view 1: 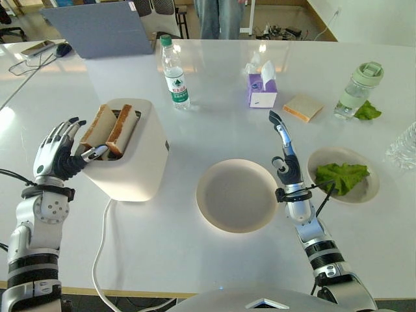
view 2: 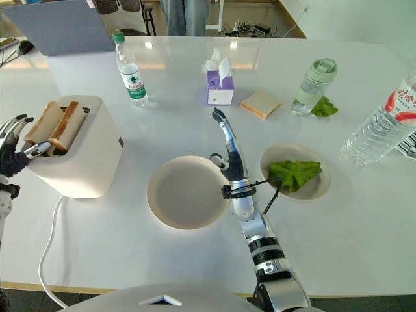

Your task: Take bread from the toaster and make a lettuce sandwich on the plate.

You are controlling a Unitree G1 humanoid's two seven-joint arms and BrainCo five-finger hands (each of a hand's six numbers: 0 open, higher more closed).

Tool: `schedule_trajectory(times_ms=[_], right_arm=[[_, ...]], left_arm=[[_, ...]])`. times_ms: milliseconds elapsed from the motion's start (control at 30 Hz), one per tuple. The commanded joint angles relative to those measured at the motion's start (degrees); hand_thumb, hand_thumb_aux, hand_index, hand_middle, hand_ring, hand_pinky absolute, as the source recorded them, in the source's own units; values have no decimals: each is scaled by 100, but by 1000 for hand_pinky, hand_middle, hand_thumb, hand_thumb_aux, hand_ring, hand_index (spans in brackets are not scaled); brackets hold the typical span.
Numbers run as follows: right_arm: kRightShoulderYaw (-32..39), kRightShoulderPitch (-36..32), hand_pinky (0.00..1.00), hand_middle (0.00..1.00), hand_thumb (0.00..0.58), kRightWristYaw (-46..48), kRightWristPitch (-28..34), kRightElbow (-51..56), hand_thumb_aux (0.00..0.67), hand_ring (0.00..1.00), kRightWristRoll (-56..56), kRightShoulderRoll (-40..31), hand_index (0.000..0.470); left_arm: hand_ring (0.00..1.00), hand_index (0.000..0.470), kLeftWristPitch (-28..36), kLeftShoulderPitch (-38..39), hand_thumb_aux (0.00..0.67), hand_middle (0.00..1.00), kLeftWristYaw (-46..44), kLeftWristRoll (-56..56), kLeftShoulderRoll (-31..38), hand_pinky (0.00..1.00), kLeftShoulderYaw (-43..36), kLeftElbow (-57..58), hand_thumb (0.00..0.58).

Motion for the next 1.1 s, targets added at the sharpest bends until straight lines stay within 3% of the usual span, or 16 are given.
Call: schedule_trajectory(times_ms=[33, 167, 200, 267, 300, 333, 367, 633, 833, 900, 967, 1100], right_arm=[[28, -55, 0, 0, 0, 8, 42, 18, 0, 0, -75, -2, 0], [30, -30, 0, 0, 0, 8, 45, -13, 0, 0, -79, -2, 0], [37, -23, 0, 0, 0, 12, 42, -16, 0, 0, -81, -1, 0], [42, -18, 0, 0, 0, 21, 39, -21, 0, 0, -80, -5, 0], [42, -17, 0, 0, 0, 22, 38, -24, 0, 0, -79, -9, 0], [41, -15, 0, 0, 0, 21, 37, -27, 0, 0, -80, -11, 0], [41, -8, 0, 0, 0, 22, 40, -40, 0, 0, -80, -13, 0], [60, 46, 0, 0, 0, 6, 59, -76, 0, 0, -105, 5, 0], [23, 43, 0, 0, 0, -10, 79, -142, 0, 0, -86, -16, 0], [5, 43, 0, 0, 0, -22, 95, -186, 0, 0, -87, -27, 0], [-62, 28, 0, 0, 0, -51, 109, -279, 0, 0, -70, -60, 0], [-398, 46, 0, 0, 0, -127, 159, -751, 0, 0, -26, -278, 0]], left_arm=[[0, 470, 125, 103, 670, 0, -262, -7, 198, 0, -279, 310, 580], [8, 470, -7, 125, 670, 8, -74, 3, 273, 8, -387, 140, 580], [75, 470, -16, 105, 670, 75, 88, 73, 272, 75, -389, 52, 580], [325, 470, -22, 75, 670, 325, 365, 171, 271, 325, -401, -101, 580], [361, 470, -35, 72, 670, 361, 500, 174, 233, 361, -386, -208, 580], [863, 470, -46, 62, 670, 863, 637, 154, 176, 863, -357, -311, 580], [1000, 470, -44, 26, 670, 1000, 835, 117, 85, 1000, -282, -450, 580], [1000, 470, -44, -504, 670, 1000, 2689, -157, -861, 1000, 360, -1036, 580], [1000, 470, -893, -682, 670, 1000, 3386, -762, -1593, 1000, 530, -1765, 580], [1000, 470, -1317, -542, 670, 1000, 2949, -1433, -1901, 1000, 138, -2388, 580], [1000, 470, -1560, -156, 670, 1000, 1912, -2261, -2088, 1000, -862, -2722, 580], [1000, 470, -1629, 239, 670, 1000, 89, -3408, -2501, 1000, -2429, -2281, 580]])
